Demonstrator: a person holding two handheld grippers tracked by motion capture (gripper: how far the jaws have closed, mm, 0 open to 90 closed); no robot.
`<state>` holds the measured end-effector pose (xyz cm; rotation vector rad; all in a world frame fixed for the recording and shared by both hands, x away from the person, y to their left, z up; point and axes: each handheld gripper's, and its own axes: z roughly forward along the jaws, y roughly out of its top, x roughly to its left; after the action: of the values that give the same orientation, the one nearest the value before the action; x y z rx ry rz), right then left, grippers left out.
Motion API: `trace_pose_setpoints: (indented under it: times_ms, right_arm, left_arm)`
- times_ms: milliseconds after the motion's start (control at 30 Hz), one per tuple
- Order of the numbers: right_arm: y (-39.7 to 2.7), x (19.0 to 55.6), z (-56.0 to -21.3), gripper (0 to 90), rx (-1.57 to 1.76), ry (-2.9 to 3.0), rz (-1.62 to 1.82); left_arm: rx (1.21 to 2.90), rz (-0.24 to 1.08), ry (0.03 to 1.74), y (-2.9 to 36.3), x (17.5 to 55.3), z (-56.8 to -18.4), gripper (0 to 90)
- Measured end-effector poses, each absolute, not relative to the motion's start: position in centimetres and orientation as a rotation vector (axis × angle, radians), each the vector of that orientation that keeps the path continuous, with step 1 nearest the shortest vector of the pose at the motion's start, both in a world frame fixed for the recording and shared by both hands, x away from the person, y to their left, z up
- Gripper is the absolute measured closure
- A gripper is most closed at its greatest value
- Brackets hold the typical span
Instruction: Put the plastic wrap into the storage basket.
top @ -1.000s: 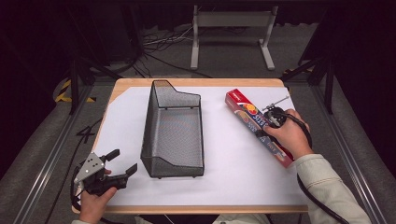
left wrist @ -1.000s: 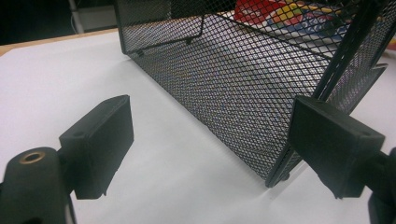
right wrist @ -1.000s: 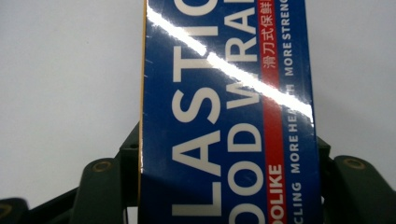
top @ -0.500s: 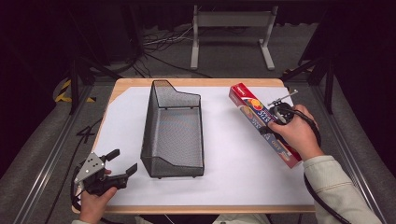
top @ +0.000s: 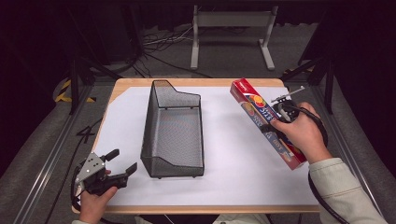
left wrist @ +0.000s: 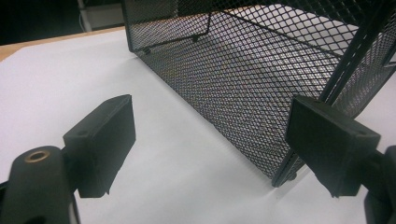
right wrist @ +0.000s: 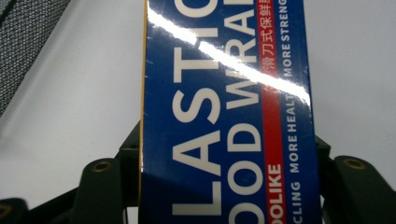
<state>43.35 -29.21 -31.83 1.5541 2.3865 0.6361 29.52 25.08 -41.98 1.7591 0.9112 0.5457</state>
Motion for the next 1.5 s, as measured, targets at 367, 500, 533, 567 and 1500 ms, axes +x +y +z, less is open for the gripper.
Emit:
trace_pose_setpoints:
  times_ms: [367,500,533,567,1500]
  right_arm:
    - [-26.7,42.5,-30.2,39.5,1.564,2.410,0.669]
    - [-25.2,42.5,-30.0,39.5,1.533,2.441,0.665]
    - [-24.8,42.5,-29.9,39.5,1.528,2.444,0.660]
    - [-24.4,42.5,-29.8,39.5,1.520,2.449,0.660]
    - [-14.5,41.3,-28.5,39.5,1.402,2.545,0.734]
  left_arm:
    - [1.763,0.549,0.900,25.0,29.7,-42.0,17.2]
    - [1.760,0.549,0.898,24.9,29.6,-42.0,18.1]
    - [1.759,0.549,0.897,24.9,29.6,-42.0,18.1]
    - [1.757,0.548,0.898,25.0,29.6,-42.0,18.1]
    - [1.758,0.551,0.898,25.1,29.6,-41.9,17.7]
